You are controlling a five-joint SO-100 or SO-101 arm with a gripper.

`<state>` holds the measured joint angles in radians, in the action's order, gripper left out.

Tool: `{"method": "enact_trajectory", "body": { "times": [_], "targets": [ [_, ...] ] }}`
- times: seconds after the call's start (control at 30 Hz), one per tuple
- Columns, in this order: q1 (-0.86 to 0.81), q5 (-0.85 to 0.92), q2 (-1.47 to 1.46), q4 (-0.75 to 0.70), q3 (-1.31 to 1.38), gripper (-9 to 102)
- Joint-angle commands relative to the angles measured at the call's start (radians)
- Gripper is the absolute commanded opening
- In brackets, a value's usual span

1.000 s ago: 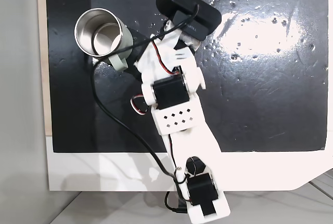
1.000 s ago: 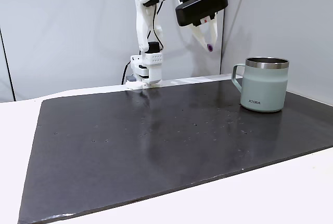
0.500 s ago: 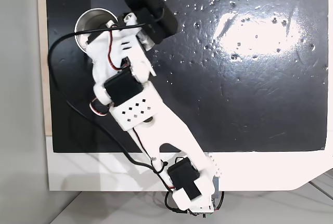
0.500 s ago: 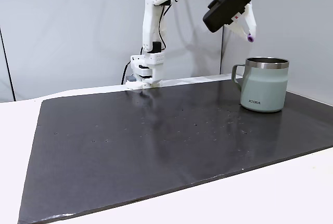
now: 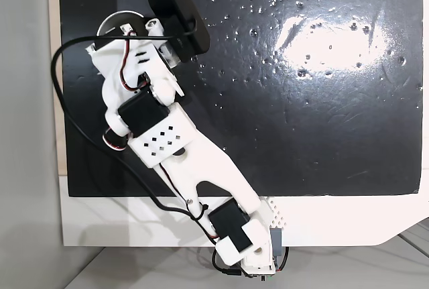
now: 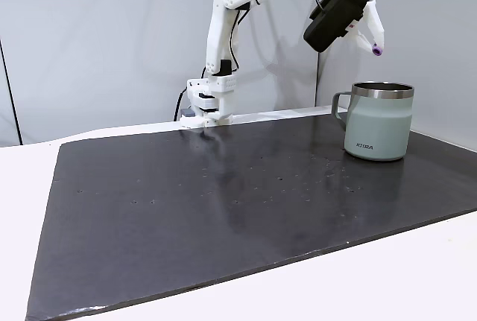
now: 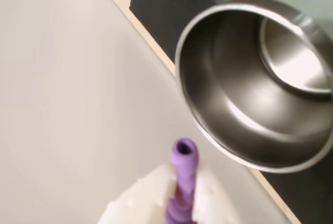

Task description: Grasp a pengrip and put it in the cup.

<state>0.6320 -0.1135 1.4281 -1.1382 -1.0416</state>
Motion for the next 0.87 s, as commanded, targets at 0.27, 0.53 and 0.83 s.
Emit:
{"method": "enact_trajectory", "body": {
  "times": [0.27, 0.53, 0.83],
  "targets": [
    [-0.008, -0.005, 0.011, -0.071, 0.098, 26],
    [-0.035, 0.006, 0.011, -0.083, 0.101, 26],
    [-0.052, 0.014, 0.011, -0.092, 0.107, 26]
  ]
}}
